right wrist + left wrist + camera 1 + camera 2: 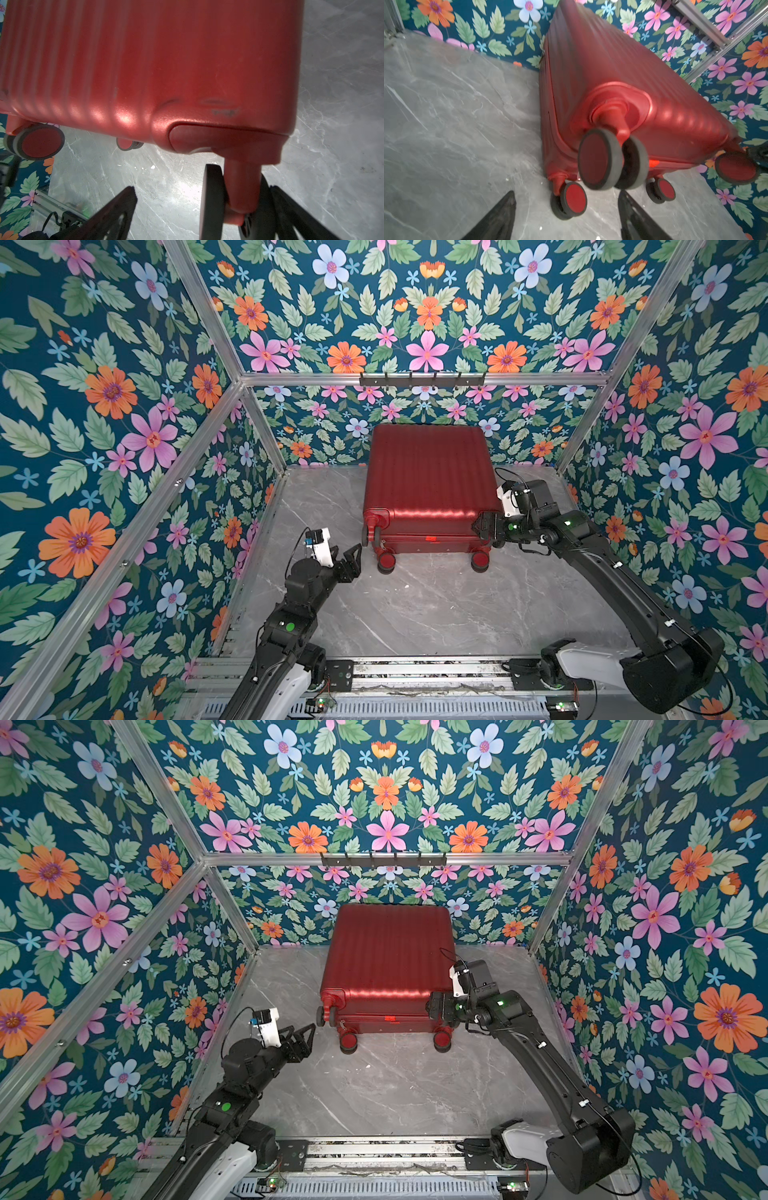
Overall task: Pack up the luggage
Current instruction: 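Lower the left gripper to the silver zipper pull while the right braces the wheel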
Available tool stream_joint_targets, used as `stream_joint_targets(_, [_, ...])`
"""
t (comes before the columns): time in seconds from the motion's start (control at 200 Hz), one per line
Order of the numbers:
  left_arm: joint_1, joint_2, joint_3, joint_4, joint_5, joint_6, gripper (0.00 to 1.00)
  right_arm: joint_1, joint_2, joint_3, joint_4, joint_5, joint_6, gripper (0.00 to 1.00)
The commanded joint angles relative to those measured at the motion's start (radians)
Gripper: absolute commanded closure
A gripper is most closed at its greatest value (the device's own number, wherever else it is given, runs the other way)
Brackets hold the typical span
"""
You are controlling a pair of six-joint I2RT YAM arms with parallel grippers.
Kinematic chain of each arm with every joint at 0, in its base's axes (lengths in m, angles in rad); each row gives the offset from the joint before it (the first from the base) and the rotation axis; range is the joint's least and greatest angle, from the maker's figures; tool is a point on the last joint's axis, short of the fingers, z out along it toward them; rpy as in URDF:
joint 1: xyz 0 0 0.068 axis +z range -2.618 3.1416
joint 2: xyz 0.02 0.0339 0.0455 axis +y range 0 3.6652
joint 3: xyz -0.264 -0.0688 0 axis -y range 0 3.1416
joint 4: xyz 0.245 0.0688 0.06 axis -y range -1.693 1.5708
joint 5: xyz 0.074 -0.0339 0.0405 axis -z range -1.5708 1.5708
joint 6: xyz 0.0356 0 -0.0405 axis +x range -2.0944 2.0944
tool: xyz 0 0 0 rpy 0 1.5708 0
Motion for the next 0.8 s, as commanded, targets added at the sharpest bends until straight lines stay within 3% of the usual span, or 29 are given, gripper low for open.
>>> stream_joint_targets(0.0, [-0.001, -0.012, -0.081, 0.145, 0.009, -0.065, 0.21, 0.002, 0.007, 0.015, 0.027, -0.033, -0.004, 0.01])
stream_joint_targets(0.105, [-0.003, 0.016, -0.176, 0.276, -0.028, -0.142, 0.21, 0.002, 0.006, 0.016, 0.019, -0.03, -0.004, 0.01])
stream_joint_targets(0.22, [-0.003, 0.061, -0.304, 0.505, -0.041, -0.223, 0.14, 0.002, -0.001, 0.011, 0.018, -0.021, -0.002, 0.01])
stream_joint_targets(0.34, [-0.004, 0.156, -0.324, 0.623, -0.037, -0.147, 0.14, 0.002, 0.002, 0.013, 0.013, -0.015, -0.003, 0.01])
stream_joint_targets(0.475, [-0.003, 0.27, -0.323, 0.759, 0.006, -0.102, 0.06, 0.002, 0.006, 0.015, 0.013, -0.006, -0.008, 0.01])
stream_joint_targets(0.65, [-0.002, 0.444, -0.245, 0.712, -0.025, -0.117, 0.01, 0.003, 0.006, 0.017, 0.012, 0.001, -0.014, 0.01])
stream_joint_targets(0.745, [-0.001, 0.522, -0.293, 0.89, 0.023, -0.097, 0.0, 0.002, 0.009, 0.017, 0.012, 0.0, -0.016, 0.01])
stream_joint_targets(0.795, [-0.003, 0.547, -0.343, 1.022, 0.032, -0.096, 0.05, 0.002, 0.011, 0.02, 0.01, 0.001, -0.018, 0.01])
